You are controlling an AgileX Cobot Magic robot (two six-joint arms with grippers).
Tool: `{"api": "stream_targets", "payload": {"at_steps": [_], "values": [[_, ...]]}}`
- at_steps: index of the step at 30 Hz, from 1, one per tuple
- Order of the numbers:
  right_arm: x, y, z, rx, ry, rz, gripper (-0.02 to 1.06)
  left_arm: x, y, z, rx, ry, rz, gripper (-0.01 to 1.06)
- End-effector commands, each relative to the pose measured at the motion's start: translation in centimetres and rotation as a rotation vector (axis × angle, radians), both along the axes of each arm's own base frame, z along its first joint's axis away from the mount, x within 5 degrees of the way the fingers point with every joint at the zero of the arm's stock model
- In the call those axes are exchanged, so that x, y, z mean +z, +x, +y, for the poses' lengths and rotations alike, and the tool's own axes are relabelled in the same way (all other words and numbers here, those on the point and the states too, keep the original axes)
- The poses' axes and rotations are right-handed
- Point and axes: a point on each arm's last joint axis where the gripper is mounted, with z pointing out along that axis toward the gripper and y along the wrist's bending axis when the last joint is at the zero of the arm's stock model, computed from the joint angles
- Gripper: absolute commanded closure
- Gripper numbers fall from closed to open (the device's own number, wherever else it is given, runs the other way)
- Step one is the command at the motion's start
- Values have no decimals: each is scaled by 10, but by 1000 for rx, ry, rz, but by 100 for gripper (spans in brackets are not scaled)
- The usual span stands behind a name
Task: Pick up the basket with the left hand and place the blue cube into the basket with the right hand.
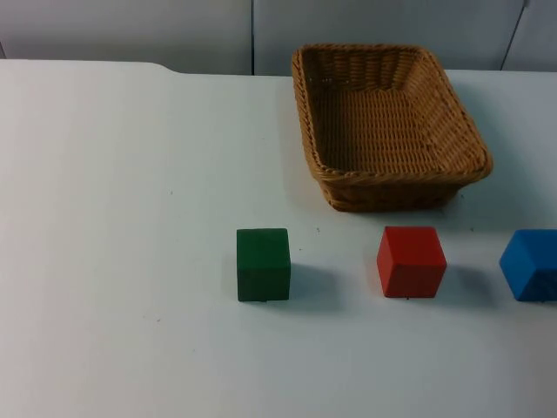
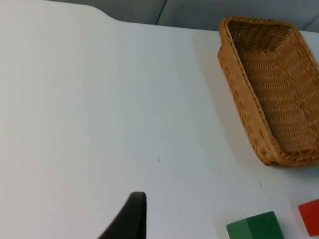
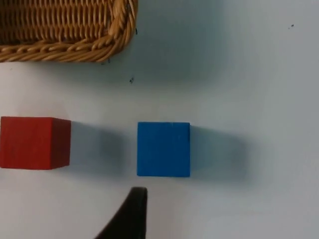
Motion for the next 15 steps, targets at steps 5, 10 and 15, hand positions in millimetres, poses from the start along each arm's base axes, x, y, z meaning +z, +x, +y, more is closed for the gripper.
{"api": "stream_targets", "payload": {"at_steps": [5,10,15], "values": [[-8,9,-1,-1,2,10,4,-4,22,-3,-14,-38,-4,0],[-14,12,-1,-3,7,26,4,-4,43,-3,-15,-38,5,0],[-19,15,0,-7,16,42,4,-3,68,-2,-15,-48,4,0]]}}
